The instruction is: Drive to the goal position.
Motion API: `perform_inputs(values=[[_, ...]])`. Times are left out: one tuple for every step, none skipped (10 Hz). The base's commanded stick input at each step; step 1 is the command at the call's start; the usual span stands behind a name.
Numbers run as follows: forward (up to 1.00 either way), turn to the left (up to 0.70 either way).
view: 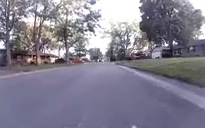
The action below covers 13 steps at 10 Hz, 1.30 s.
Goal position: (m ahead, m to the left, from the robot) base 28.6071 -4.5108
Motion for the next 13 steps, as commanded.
perform_inputs(values=[[1.0,0.0],[1.0,0.0],[1.0,0.0],[1.0,0.0],[1.0,0.0],[1.0,0.0],[1.0,0.0],[1.0,0.0],[1.0,0.0],[1.0,0.0],[1.0,0.0],[1.0,0.0],[1.0,0.0]])
